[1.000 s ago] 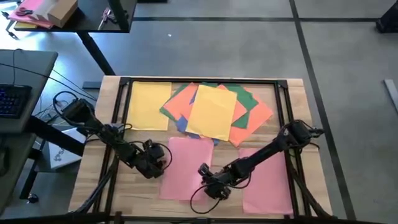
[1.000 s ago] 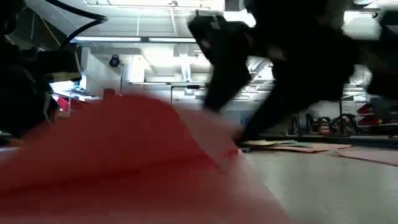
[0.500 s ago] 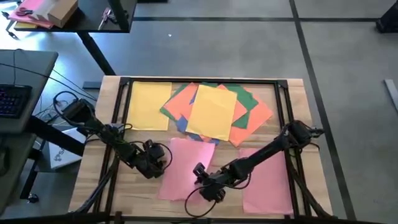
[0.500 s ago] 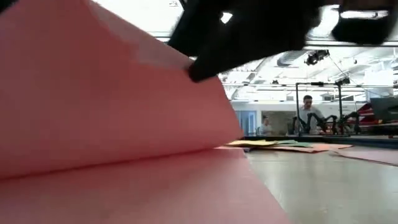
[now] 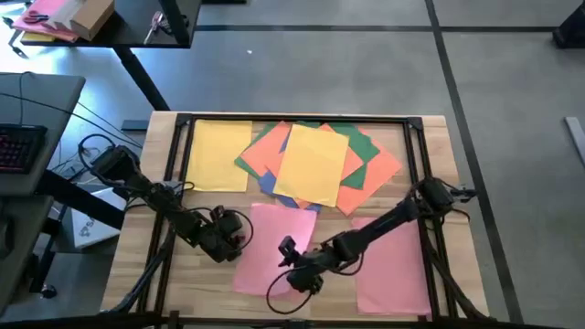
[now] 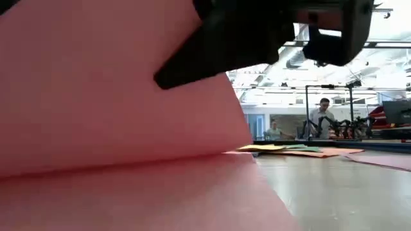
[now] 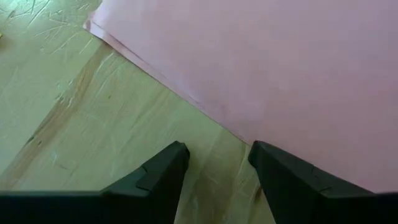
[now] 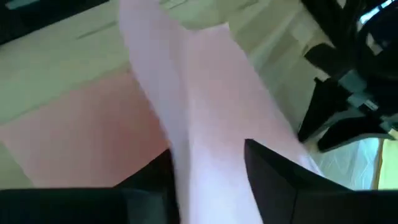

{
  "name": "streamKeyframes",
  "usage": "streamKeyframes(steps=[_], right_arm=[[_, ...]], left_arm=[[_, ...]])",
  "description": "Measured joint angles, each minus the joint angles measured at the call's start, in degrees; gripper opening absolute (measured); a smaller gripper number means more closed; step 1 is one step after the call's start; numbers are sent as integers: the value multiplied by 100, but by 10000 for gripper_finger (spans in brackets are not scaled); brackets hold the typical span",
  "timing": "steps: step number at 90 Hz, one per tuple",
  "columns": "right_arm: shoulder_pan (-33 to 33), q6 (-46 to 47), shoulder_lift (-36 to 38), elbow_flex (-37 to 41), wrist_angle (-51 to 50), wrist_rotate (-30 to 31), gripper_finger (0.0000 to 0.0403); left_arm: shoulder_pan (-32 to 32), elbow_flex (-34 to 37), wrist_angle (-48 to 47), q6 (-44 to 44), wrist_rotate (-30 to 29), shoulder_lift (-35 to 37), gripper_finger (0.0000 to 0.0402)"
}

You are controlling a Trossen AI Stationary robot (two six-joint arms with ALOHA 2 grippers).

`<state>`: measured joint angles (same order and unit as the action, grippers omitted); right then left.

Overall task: Organize paper
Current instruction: Stack the pink paper on top of the stacked pink papers

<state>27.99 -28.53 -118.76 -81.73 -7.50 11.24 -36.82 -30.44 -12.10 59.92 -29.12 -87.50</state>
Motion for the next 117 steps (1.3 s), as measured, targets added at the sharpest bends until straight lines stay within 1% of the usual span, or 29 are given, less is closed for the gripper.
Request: streamKeyframes(steps=[13,18,31,39,49,62,77,87,99,106,111,117], right_arm=[[2,2,-2,0,-2,-98,26],[1,13,-16,0,-3,-129,9],[-23,20,-50,0,-41,64,2],[-22,48,-48,-110,-199,447,0],[-22,52,-25,-378,-446,626,0],[-57,17,-19,-433,-629,658,0],[-159,22,-151,-433,-779,513,0],[-188,51,-175,-424,-785,534,0],[-199,158,-166,-428,-769,670,0],[-214,165,-166,-428,-751,752,0],[-218,274,-166,-428,-712,763,0],[-250,562,-166,-428,-700,726,0]], left_arm=[[2,-5,-55,-44,64,40,179],[4,-9,-101,-62,104,85,179],[50,-2,-276,-305,214,279,179],[193,-44,-825,-294,272,563,179],[390,-219,-1304,-396,-128,1034,179],[634,-243,-1358,-664,-553,1516,179],[787,-247,-1346,-663,-584,1618,179],[766,-247,-1093,-693,-429,1615,179],[541,-247,-51,-1079,-209,1600,179],[360,-251,530,-1198,67,1511,179],[209,-251,768,-1023,304,1426,179],[9,-283,834,-598,396,1343,179]])
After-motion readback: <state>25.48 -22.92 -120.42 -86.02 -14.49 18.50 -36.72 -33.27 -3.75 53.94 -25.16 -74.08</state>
